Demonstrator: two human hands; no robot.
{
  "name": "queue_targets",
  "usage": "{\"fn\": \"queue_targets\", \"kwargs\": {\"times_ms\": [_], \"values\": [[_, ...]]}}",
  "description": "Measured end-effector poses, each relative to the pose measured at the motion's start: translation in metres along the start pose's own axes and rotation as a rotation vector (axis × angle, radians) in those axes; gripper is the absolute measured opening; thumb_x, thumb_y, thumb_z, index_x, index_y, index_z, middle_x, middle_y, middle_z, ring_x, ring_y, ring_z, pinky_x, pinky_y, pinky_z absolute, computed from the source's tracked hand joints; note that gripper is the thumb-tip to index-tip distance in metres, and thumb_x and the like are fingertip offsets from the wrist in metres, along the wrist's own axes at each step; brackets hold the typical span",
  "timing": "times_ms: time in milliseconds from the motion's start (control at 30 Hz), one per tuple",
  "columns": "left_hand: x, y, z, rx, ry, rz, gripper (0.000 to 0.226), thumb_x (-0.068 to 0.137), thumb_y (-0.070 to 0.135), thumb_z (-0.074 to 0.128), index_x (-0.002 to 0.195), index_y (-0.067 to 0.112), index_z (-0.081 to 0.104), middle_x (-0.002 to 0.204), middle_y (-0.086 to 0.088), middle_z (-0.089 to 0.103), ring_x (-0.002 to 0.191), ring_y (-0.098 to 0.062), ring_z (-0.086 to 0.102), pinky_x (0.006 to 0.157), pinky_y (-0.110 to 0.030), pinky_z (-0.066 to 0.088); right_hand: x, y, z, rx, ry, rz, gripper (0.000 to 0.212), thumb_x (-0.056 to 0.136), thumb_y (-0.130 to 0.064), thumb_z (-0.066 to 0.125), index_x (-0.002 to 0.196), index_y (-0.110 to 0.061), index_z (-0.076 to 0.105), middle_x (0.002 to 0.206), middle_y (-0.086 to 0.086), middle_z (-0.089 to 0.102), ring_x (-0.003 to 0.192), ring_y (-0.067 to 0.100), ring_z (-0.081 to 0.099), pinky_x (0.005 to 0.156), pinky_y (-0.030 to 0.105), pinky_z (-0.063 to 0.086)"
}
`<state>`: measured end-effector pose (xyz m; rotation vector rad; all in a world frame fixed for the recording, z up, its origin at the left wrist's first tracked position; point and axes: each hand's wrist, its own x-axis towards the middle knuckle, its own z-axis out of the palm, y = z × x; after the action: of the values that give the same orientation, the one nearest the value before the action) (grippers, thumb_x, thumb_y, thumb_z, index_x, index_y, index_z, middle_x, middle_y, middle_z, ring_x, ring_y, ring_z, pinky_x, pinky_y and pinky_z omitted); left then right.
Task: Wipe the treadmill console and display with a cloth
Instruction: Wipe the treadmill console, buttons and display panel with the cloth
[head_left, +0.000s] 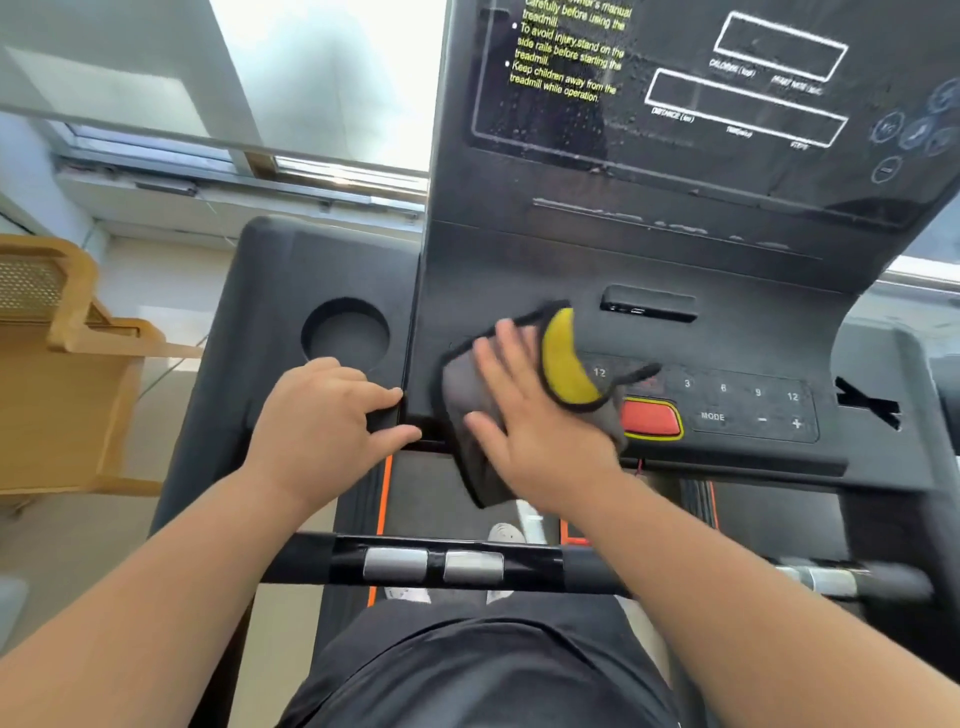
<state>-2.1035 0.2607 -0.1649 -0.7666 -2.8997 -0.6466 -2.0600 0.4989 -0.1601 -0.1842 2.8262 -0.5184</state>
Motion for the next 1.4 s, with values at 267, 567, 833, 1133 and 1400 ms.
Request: {"fn": "queue_targets", "kwargs": {"times_ms": [267, 567, 833, 1133, 1400], "values": [[-0.003, 0.003, -0.004, 0.042, -0.062, -0.009, 0.039, 0.071, 0.054, 0.068, 0.088, 0.021, 0.082, 0.053, 0.007, 0.055, 0.058, -0.018, 0.042, 0.059, -0.026, 0.033, 0.001, -0.034, 0.016, -0.018, 0.023, 0.025, 0.076, 0.104, -0.055, 0.029, 0.166, -0.02, 0.0, 0.171, -0.001, -0.025, 0.154, 0.02, -0.029, 0.128, 0.045, -0.002], [-0.002, 0.023, -0.01, -0.109, -0.008, -0.16, 0.043, 0.081, 0.044, 0.043, 0.071, 0.017, 0.075, 0.054, 0.006, 0.053, 0.066, -0.021, 0.051, 0.061, -0.037, 0.049, 0.019, -0.002, -0.032, -0.274, 0.257, -0.126, 0.059, 0.099, -0.021, 0.062, 0.155, -0.016, 0.044, 0.163, 0.013, 0.037, 0.148, 0.039, 0.034, 0.117, 0.05, 0.033], [0.006, 0.048, 0.002, -0.1, 0.051, -0.203, 0.055, 0.07, 0.068, 0.061, 0.093, 0.019, 0.073, 0.076, 0.005, 0.057, 0.076, -0.022, 0.057, 0.068, -0.037, 0.05, 0.034, 0.004, -0.038, -0.523, 0.387, -0.11, 0.02, 0.089, -0.037, 0.071, 0.091, -0.018, 0.066, 0.087, 0.006, 0.064, 0.093, 0.034, 0.056, 0.085, 0.042, 0.028], [0.076, 0.057, -0.047, -0.283, 0.317, -0.112, 0.01, 0.081, 0.022, 0.067, 0.077, 0.014, 0.065, 0.073, 0.005, 0.052, 0.075, -0.028, 0.055, 0.064, -0.033, 0.034, 0.045, -0.021, -0.127, -0.306, 0.724, -0.35, 0.01, 0.077, -0.017, 0.068, 0.086, -0.021, 0.064, 0.075, -0.003, 0.057, 0.093, 0.03, 0.059, 0.096, 0.039, 0.028], [0.056, 0.04, -0.062, -0.056, 0.415, 0.182, 0.004, 0.071, 0.006, 0.068, 0.071, 0.006, 0.064, 0.073, -0.011, 0.06, 0.071, -0.034, 0.053, 0.063, -0.044, 0.041, 0.003, 0.003, -0.129, -0.6, 0.852, -0.238, 0.015, 0.072, -0.006, 0.063, 0.076, -0.02, 0.059, 0.072, -0.004, 0.054, 0.091, 0.031, 0.054, 0.1, 0.044, 0.029]]}}
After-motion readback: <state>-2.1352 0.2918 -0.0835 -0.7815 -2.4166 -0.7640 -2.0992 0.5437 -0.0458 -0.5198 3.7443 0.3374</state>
